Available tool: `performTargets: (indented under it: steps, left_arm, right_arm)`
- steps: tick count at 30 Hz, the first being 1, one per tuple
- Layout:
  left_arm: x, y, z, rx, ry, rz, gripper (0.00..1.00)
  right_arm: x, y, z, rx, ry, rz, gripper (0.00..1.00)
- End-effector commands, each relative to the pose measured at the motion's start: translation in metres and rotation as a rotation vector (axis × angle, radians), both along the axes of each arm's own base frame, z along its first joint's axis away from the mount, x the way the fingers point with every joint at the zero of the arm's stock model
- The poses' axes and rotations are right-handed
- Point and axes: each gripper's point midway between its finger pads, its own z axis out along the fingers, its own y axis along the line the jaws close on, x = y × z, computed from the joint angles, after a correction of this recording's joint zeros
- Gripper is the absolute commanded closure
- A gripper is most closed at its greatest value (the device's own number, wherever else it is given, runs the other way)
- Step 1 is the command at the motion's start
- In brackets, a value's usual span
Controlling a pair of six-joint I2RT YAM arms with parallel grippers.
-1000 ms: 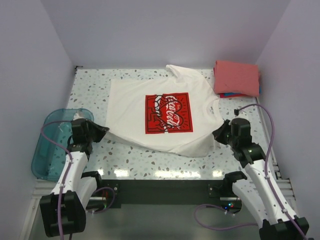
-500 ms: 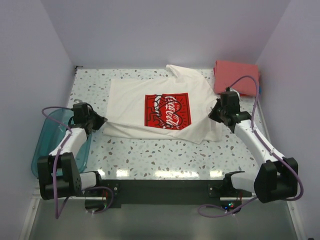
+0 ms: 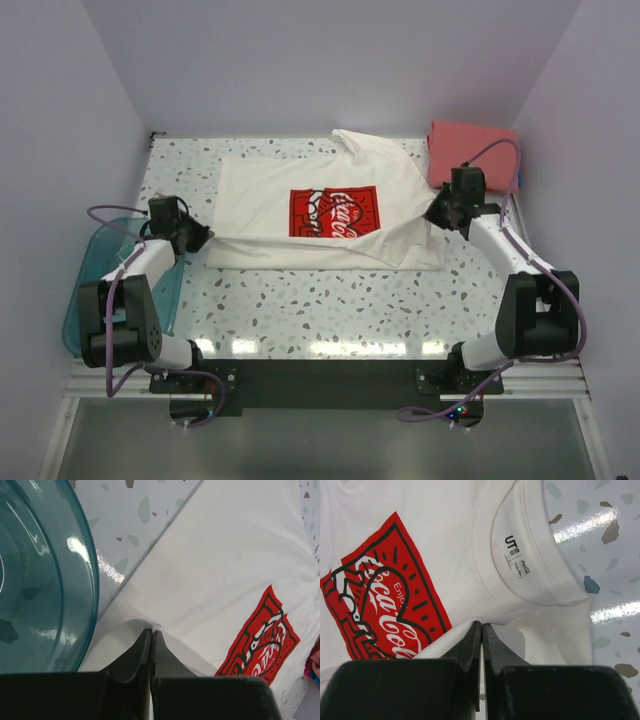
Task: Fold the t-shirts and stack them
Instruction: Fold the tshirt
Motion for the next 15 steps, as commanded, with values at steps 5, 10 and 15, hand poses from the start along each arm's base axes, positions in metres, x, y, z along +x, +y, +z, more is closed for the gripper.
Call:
performTargets:
  steps: [5,10,15]
  left_arm:
    - [0.031,0.01,0.018,0.021,-0.074,0.04,1.0]
    - [0.04,0.009,0.011,0.018,-0.066,0.025,1.0]
    - [0.05,0.01,0.013,0.024,-0.08,0.012,0.91]
  right_arm:
    - [0.039,0.003,0.02,0.042,-0.09,0.0,1.0]
    - [0.049,0.001,0.013,0.04,-0.075,-0.003,1.0]
    - [0.063,-0.006,0.006,0.016,-0.053,0.0,0.81]
